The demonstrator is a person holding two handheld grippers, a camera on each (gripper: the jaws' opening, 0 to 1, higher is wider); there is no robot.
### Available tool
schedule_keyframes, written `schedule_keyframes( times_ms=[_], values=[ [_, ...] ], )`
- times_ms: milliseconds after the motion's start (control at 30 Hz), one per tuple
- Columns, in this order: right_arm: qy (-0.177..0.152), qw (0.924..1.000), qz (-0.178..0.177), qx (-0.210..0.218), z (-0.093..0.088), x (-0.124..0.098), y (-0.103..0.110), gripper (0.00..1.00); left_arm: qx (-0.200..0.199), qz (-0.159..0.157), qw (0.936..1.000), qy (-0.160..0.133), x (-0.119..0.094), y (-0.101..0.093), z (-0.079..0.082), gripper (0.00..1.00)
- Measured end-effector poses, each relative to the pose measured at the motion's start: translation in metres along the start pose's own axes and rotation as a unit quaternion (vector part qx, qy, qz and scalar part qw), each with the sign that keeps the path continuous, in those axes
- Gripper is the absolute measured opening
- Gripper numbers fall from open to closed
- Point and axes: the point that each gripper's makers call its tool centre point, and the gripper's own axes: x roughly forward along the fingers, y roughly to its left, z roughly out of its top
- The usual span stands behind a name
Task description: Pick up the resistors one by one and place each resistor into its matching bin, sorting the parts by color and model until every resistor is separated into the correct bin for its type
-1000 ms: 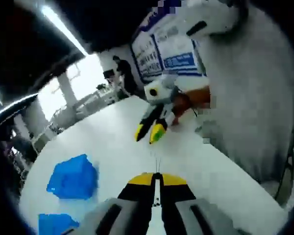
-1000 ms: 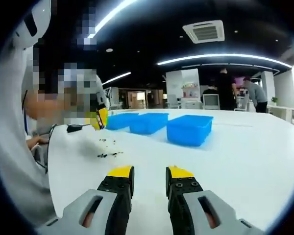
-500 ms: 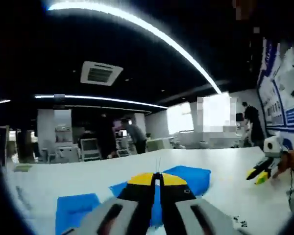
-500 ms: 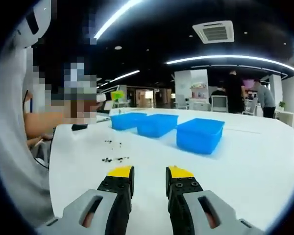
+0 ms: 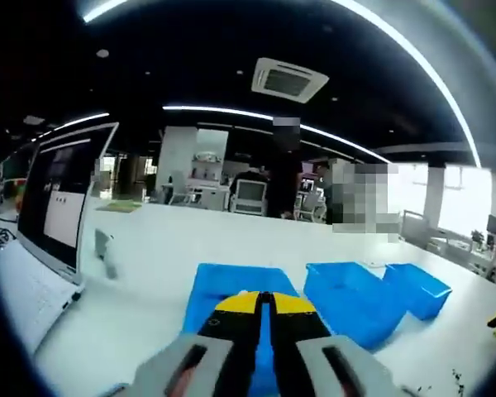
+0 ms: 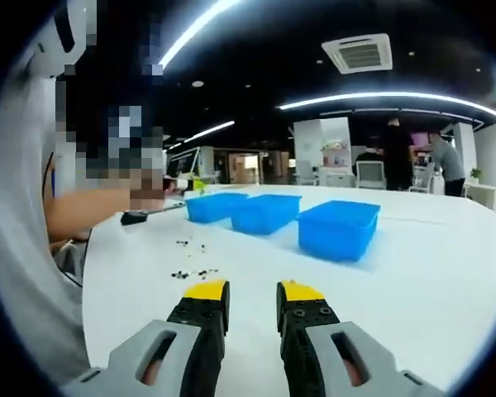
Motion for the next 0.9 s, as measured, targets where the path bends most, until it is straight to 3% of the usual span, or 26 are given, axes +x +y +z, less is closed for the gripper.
schedule_keyframes(
  times_ms=[167,267,300,500,600,700,833,900],
  values=[
    [0.003,0.9999,0.011,-0.007,0.004,0.007,0.006,0.25,0.001,-0.004,1.0000,-0.008,0.004,-0.003,0.003,0.10],
    [0.006,0.9998,0.015,-0.010,0.005,0.008,0.008,0.25,0.008,-0.001,0.9999,-0.013,0.003,-0.003,0.007,0.29],
    [0.007,0.9998,0.016,-0.011,0.004,0.007,0.008,0.25,0.011,0.001,0.9998,-0.014,0.003,-0.003,0.008,0.31],
    [0.010,0.9998,0.011,-0.011,0.003,0.006,0.006,0.26,0.026,-0.017,0.9992,-0.023,-0.005,-0.020,0.016,0.29],
    [0.011,0.9998,0.009,-0.011,0.004,0.008,0.006,0.26,0.006,-0.042,0.9987,-0.027,-0.015,-0.041,0.018,0.29],
    [0.010,0.9998,0.010,-0.010,0.006,0.010,0.007,0.26,0.032,-0.061,0.9973,-0.025,-0.027,-0.065,0.014,0.30],
    [-0.003,0.9998,0.020,-0.005,0.013,0.014,0.012,0.26,0.083,-0.086,0.9928,-0.003,-0.047,-0.090,-0.005,0.26],
    [-0.012,0.9997,0.023,0.004,0.018,0.015,0.014,0.26,0.083,-0.091,0.9923,-0.005,-0.059,-0.098,-0.010,0.26]
  ],
)
